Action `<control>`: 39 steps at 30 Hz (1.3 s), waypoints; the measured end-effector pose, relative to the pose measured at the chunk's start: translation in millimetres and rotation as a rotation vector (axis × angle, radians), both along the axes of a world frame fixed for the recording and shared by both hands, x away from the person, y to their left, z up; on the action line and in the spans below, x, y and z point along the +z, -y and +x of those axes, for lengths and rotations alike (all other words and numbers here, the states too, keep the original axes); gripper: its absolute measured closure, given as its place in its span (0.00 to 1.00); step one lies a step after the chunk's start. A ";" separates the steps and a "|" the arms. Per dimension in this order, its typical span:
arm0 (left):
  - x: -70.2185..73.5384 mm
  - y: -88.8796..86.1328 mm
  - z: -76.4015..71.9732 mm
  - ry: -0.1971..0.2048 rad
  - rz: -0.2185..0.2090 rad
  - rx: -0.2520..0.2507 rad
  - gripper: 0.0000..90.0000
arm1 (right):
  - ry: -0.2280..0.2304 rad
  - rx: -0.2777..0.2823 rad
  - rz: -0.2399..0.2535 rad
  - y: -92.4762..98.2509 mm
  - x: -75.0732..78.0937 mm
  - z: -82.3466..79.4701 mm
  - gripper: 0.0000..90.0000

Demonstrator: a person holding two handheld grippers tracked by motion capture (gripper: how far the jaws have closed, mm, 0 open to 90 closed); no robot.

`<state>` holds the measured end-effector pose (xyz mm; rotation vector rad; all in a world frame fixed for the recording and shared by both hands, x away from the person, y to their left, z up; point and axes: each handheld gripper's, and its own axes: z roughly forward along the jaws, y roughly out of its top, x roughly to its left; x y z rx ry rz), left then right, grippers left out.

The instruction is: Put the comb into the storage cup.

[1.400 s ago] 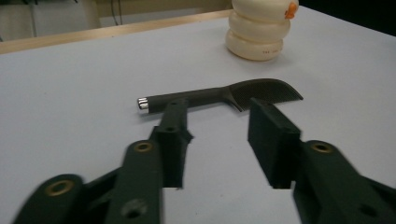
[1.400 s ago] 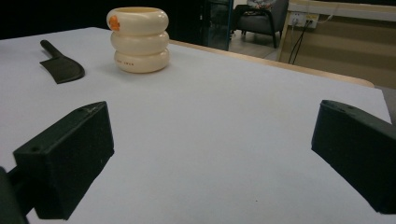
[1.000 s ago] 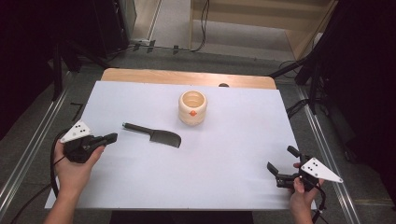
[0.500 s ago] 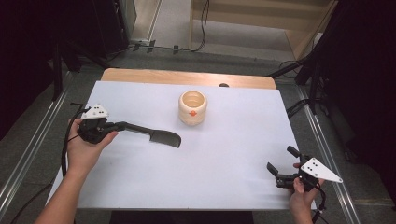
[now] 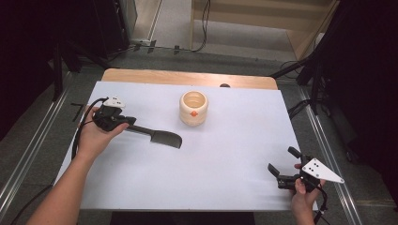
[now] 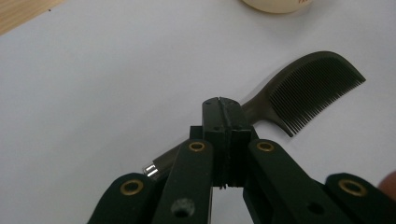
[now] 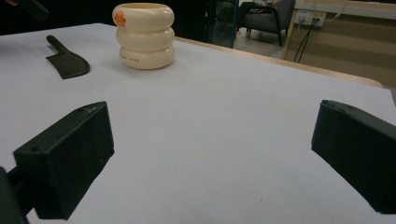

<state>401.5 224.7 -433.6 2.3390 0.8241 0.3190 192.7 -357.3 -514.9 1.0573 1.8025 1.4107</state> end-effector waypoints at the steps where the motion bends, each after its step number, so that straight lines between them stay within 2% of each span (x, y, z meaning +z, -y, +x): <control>1: 0.5 1.7 3.2 -0.002 0.008 -0.005 1.00 | -0.001 0.001 0.001 0.1 0.0 0.0 0.00; 2: 1.4 5.2 8.7 -0.004 0.031 -0.016 1.00 | -0.001 0.001 0.000 0.2 0.0 0.0 0.00; 4: 1.5 6.9 11.5 -0.009 0.040 -0.023 1.00 | -0.001 0.004 -0.004 -0.1 0.0 0.5 0.00; 8: 2.3 13.2 23.2 -0.016 0.098 -0.031 1.00 | 0.000 0.007 -0.006 -0.4 -0.1 1.0 0.00; 9: 2.1 14.2 29.6 -0.026 0.107 -0.032 1.00 | -0.002 0.008 -0.008 -0.4 -0.1 1.2 0.00; 10: 2.1 14.2 29.6 -0.026 0.107 -0.032 1.00 | -0.003 0.009 -0.008 -0.5 -0.1 1.1 0.00; 14: -4.2 17.6 41.5 -0.065 0.165 -0.045 1.00 | -0.001 0.012 -0.011 -0.3 -0.2 1.5 0.00; 17: -11.8 18.2 50.6 -0.093 0.194 -0.034 1.00 | -0.002 0.014 -0.012 -0.6 -0.2 1.4 0.00; 21: -18.2 18.0 55.6 -0.117 0.204 -0.022 1.00 | -0.003 0.015 -0.012 -0.8 -0.2 1.6 0.00; 22: -22.9 19.0 58.0 -0.128 0.221 -0.024 1.00 | -0.003 0.016 -0.013 -0.9 -0.2 1.6 0.00; 27: -33.4 23.0 62.2 -0.151 0.248 -0.020 1.00 | -0.002 0.018 -0.014 -0.9 -0.2 1.7 0.00; 31: -37.1 23.4 63.5 -0.163 0.255 -0.017 1.00 | -0.002 0.018 -0.015 -0.9 -0.3 1.7 0.00; 32: -36.5 22.3 64.8 -0.175 0.253 -0.008 1.00 | -0.002 0.017 -0.015 -0.8 -0.3 1.7 0.00; 39: -35.5 19.6 62.7 -0.193 0.259 -0.005 1.00 | -0.002 0.017 -0.016 -1.1 -0.2 1.7 0.00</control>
